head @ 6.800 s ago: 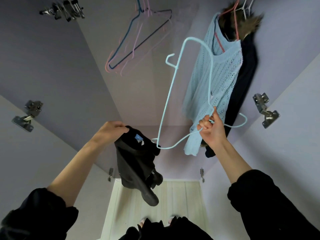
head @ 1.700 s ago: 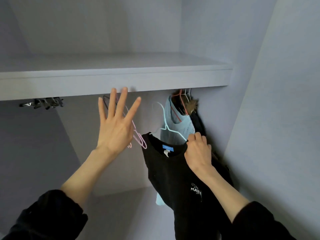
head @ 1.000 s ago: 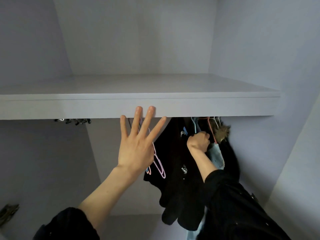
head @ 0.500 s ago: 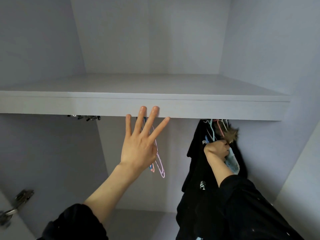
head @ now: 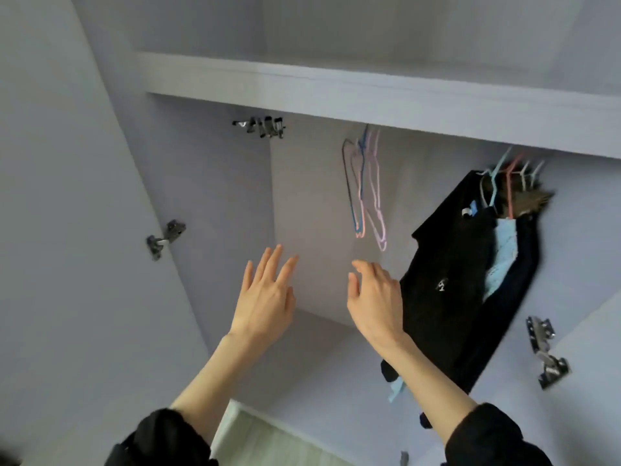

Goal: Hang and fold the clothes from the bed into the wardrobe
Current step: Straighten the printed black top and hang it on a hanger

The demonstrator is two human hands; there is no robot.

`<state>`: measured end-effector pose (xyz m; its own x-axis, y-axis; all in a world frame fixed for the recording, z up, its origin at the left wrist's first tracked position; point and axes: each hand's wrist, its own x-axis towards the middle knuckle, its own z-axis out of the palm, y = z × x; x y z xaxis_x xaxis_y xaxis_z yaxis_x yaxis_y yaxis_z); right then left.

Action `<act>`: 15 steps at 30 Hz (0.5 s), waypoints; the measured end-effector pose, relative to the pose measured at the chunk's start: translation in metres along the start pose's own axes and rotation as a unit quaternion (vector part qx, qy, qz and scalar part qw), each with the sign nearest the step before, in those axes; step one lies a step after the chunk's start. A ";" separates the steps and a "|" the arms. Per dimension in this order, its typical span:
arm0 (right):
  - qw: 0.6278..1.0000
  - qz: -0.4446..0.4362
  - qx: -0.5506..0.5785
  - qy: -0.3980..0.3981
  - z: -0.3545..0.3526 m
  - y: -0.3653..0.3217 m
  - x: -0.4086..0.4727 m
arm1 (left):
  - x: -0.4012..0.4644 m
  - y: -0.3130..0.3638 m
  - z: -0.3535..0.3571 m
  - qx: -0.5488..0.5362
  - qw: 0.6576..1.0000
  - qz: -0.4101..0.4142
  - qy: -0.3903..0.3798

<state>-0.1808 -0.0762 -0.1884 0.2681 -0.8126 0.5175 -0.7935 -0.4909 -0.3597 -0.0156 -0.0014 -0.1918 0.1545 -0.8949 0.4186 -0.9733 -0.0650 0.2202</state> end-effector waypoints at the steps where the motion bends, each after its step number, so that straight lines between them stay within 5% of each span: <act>1: 0.999 -0.021 0.021 -0.018 0.009 -0.022 -0.018 | -0.029 -0.016 -0.001 -0.006 0.999 -0.040 -0.023; 3: 0.995 -0.060 0.061 -0.058 0.026 -0.060 -0.050 | -0.084 -0.041 -0.008 -0.023 0.992 -0.107 -0.068; 8: 0.952 -0.145 0.174 -0.206 0.047 -0.161 -0.153 | -0.252 -0.091 -0.047 -0.027 0.962 -0.272 -0.030; 15: 0.836 -0.299 0.254 -0.385 0.019 -0.294 -0.344 | -0.529 -0.086 -0.152 -0.001 0.863 -0.504 0.039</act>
<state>-0.0295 0.3414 -0.2749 0.9607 -0.2394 0.1408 -0.1098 -0.7931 -0.5991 0.0124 0.5449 -0.2980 0.9335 -0.3514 0.0719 -0.3373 -0.7917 0.5094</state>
